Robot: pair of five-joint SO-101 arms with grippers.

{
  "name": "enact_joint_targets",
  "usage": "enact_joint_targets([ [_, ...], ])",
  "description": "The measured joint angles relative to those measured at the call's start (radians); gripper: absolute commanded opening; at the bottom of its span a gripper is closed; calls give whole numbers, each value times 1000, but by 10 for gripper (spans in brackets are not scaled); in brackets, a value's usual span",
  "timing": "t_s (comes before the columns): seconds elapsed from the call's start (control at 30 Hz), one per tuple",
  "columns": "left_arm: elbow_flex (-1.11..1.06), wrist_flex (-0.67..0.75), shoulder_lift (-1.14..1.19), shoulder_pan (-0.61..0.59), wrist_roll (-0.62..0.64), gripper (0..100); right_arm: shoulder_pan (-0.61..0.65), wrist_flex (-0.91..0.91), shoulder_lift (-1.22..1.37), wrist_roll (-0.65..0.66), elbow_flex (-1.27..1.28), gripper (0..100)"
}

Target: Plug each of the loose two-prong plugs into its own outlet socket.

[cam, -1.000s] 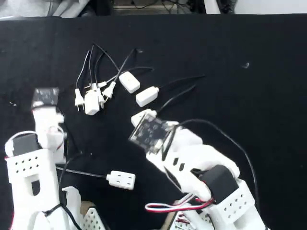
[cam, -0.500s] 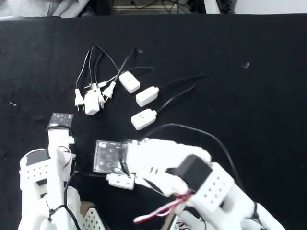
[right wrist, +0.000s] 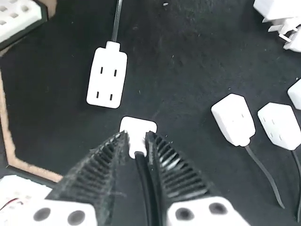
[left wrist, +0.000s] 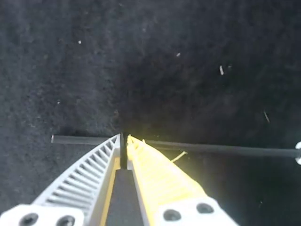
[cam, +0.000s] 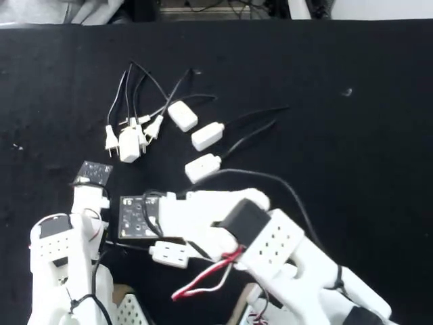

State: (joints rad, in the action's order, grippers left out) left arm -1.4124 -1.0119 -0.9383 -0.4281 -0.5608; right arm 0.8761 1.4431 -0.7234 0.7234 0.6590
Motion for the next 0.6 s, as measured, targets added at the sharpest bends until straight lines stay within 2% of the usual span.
enact_joint_targets([
  [0.17, -5, 18, 0, 0, 109, 32, 0, -32, 63, -2, -3, 11],
  [0.6, -6, 18, 0, 0, 120, 32, 141, -57, 72, -75, -3, 11],
])
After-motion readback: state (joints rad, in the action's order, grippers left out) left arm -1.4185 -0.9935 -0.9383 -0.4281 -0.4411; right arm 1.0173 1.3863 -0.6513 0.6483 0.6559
